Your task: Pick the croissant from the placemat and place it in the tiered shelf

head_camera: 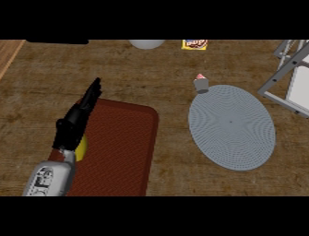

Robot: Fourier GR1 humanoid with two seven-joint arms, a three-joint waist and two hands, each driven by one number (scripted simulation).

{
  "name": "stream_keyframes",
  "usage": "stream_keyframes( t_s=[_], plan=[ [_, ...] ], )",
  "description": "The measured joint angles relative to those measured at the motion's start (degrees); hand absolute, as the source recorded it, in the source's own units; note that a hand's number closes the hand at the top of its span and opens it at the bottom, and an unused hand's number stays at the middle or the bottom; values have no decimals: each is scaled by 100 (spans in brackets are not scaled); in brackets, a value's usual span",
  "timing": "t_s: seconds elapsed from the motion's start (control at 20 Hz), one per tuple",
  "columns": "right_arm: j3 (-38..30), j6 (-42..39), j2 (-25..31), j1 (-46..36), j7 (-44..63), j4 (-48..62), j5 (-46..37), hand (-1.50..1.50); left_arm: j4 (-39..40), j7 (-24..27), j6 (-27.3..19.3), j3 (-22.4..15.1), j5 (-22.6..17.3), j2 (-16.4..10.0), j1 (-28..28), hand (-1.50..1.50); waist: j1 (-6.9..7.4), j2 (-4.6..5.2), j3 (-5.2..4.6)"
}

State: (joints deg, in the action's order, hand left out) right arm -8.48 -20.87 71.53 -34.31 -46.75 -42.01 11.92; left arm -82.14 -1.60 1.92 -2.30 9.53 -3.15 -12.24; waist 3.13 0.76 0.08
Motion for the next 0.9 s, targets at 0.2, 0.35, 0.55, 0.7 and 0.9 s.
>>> stream_keyframes(
  t_s=[0.2, 0.35, 0.55, 0.7, 0.9],
  plan=[
    [133, 385, -348, -318, -438, 155, -343, 150, -26, 82, 0, -5, -2, 3, 131, 0, -34, -6, 2],
    [295, 547, -688, -664, -522, 338, -588, 150, 46, 40, 35, 58, -44, -25, 40, 0, -47, -5, 0],
    [255, 311, -1005, -1061, -374, 727, -455, 150, 116, 76, -1, 69, -15, -10, -1, 0, -68, -23, -12],
    [203, 19, -1124, -1331, -156, 961, -258, 150, 119, 36, 3, 65, -19, 4, -67, 0, -53, -29, -22],
    [204, -179, -1189, -1691, -21, 1312, -240, 150, 48, 5, -1, 21, 5, 23, -46, 0, -25, -25, -29]
  ],
)
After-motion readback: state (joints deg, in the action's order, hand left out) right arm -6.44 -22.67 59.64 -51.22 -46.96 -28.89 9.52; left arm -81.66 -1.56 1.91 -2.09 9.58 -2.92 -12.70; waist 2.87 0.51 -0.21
